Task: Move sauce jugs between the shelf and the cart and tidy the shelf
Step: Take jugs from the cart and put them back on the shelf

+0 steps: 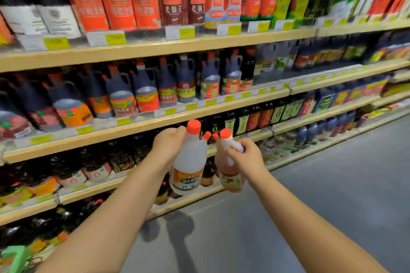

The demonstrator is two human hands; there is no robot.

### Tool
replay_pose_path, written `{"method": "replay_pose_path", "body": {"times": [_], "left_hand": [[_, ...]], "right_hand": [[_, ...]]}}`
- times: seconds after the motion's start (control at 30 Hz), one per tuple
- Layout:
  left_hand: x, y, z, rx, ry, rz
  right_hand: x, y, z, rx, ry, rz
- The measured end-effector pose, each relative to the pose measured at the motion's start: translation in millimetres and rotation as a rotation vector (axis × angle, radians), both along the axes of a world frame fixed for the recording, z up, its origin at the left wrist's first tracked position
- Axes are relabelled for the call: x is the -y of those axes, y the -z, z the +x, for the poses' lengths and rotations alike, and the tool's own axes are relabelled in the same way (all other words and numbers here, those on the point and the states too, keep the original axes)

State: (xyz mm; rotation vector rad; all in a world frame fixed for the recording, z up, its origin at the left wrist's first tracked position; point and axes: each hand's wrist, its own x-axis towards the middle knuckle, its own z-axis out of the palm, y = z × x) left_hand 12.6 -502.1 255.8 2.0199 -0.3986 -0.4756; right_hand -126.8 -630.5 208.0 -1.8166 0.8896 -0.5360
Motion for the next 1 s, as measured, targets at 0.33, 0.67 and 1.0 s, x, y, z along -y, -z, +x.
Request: {"method": "replay_pose_path", "body": {"times": [0.33, 0.67, 1.0], "left_hand": [[164, 18, 38, -0.076, 0.208, 0.056], [313, 1, 68, 0.144, 0.251, 0.136], [418, 14, 52, 0.071, -0.083, 0.069]], "right_hand": [[151, 13, 17, -0.034, 0.139, 0.012], [298, 7, 47, 0.049, 0.1, -0.056], [448, -28, 54, 0.146, -0.298, -0.216]]}}
